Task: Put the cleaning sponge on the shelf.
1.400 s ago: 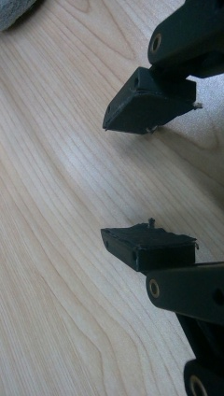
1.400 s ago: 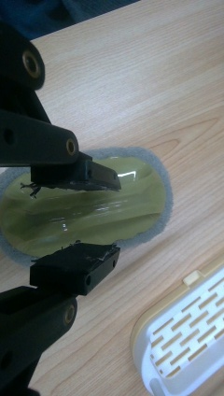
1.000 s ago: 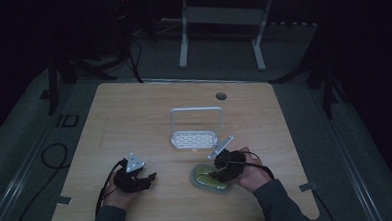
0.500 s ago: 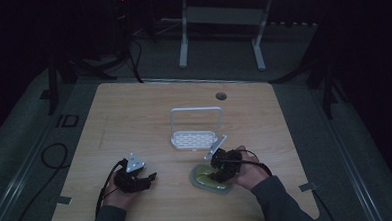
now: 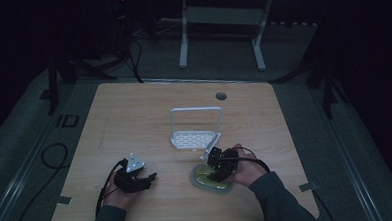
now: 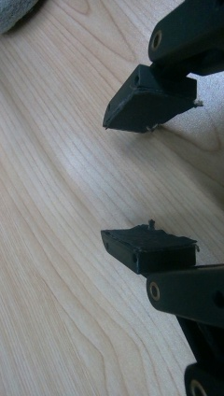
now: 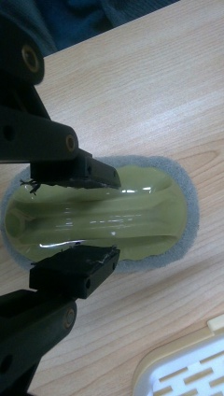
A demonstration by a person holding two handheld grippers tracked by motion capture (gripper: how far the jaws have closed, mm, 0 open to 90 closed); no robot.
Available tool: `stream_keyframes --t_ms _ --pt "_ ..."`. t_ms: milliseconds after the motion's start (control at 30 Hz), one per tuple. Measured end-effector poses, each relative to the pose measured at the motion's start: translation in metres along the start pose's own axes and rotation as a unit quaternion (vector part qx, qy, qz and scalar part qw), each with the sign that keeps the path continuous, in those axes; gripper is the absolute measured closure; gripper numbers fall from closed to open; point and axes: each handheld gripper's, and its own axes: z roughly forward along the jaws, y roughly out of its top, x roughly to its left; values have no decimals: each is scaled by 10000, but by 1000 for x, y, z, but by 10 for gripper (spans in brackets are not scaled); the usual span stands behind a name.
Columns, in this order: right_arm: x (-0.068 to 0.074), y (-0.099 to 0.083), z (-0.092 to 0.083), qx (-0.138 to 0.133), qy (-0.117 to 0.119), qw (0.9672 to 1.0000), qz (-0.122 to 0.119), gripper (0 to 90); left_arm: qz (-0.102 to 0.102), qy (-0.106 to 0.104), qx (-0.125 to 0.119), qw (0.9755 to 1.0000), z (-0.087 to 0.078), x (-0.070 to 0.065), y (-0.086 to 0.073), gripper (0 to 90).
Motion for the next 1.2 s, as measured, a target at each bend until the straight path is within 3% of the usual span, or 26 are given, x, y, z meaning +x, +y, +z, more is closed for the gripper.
stream_keyframes --t_ms 600,1200 --pt "-3 11 4 520 72 9985 -139 628 0 -10 4 10000 0 0 0 404" --pt "-6 21 9 972 211 9948 -240 660 7 -12 8 10000 0 1 0 403"
